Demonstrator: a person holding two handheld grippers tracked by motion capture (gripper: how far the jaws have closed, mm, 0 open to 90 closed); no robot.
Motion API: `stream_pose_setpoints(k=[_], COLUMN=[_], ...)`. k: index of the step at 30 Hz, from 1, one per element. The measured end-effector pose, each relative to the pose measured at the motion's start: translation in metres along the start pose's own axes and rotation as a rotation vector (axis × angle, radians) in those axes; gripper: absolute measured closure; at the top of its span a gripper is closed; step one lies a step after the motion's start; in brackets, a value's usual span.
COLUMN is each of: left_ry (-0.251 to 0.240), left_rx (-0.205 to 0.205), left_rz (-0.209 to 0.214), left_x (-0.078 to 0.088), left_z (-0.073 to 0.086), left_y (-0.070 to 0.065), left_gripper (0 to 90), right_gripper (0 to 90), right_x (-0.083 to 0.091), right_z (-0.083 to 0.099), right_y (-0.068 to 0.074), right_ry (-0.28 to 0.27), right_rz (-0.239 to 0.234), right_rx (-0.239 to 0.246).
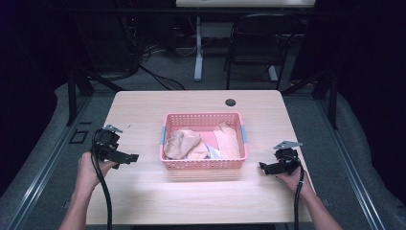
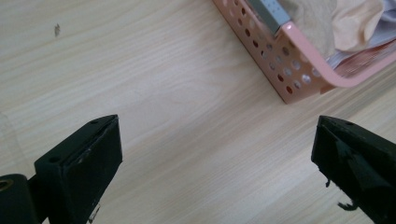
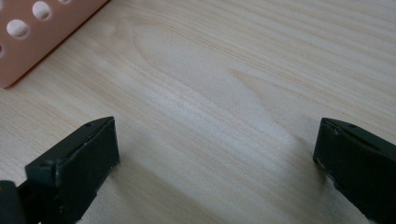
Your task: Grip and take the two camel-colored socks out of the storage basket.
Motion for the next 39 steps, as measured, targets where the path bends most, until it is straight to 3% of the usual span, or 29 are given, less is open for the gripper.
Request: stream_pose_setpoints(k=[9,21,29,31,39], left_ry=[0.016,0.060,0.103,0.124,0.163], left_rx=[-0.053,-0.152,-0.206,-0.224,-0.266], left_rz=[0.007,0.021,0.044,0.075,0.130], left_x=[0.021,0.028,0.024,0.020,0.005], left_z=[-0.030,-0.074,-0.097,-0.106,-0.125], left_y=[-0.002,-0.020,-0.035,-0.042,-0.058], left_gripper=[3.0,4.2,4.7,4.6,4.6], right_gripper=[0.0,0.0,0.0,0.0,0.0], right_x=[0.000,0.000,0.000,0.000,0.000], right_z=[0.000,0.000,0.000,0.000,0.000], right_y=[0.000,0.000,0.000,0.000,0.000], right_ry=[0.000,0.000,0.000,0.000,0.000], right_rz=[0.001,0.000,0.000,0.000,0.000], right_rx=[-0.001,-0.001,0.000,0.000,0.000])
Point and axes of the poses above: each handheld gripper's, and its own axes: x roughly backward along the jaws, z roughly out of its underside, y roughly to its left, the point moved 6 cm from there along -x, roughly forward along the jaws, and after that the axes turned 1 degree about -z, right-handed, at the moved point
